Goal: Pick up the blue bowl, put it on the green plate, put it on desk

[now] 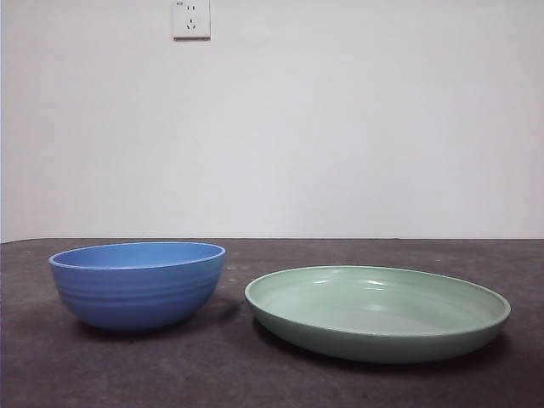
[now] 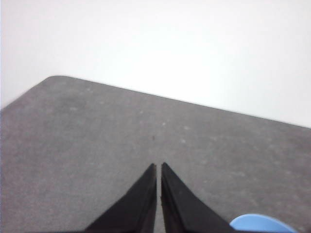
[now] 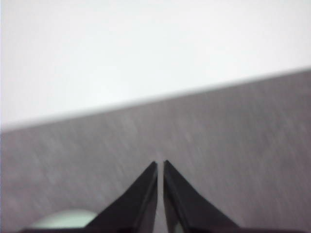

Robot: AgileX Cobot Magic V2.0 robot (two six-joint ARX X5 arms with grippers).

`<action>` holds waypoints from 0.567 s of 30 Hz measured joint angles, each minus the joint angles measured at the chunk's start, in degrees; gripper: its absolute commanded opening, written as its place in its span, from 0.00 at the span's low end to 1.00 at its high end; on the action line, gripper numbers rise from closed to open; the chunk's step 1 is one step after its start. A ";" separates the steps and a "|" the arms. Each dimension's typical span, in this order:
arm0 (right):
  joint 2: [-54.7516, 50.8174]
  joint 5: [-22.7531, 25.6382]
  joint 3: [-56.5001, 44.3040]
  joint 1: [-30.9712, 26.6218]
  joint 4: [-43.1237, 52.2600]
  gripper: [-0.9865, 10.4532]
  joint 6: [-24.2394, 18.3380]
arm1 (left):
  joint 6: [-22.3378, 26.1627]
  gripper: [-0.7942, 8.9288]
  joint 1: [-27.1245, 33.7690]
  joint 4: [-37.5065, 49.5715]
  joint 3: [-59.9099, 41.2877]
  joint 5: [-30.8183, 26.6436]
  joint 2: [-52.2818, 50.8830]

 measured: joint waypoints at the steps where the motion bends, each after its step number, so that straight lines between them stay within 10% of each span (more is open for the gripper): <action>1: 0.42 -0.48 2.27 0.00 -1.16 0.10 1.03 | -0.24 0.10 -0.11 -2.03 2.60 0.02 1.55; 17: 19.76 -15.52 32.22 0.00 -24.72 0.10 1.46 | 1.18 0.10 -3.89 -14.56 35.67 20.61 29.44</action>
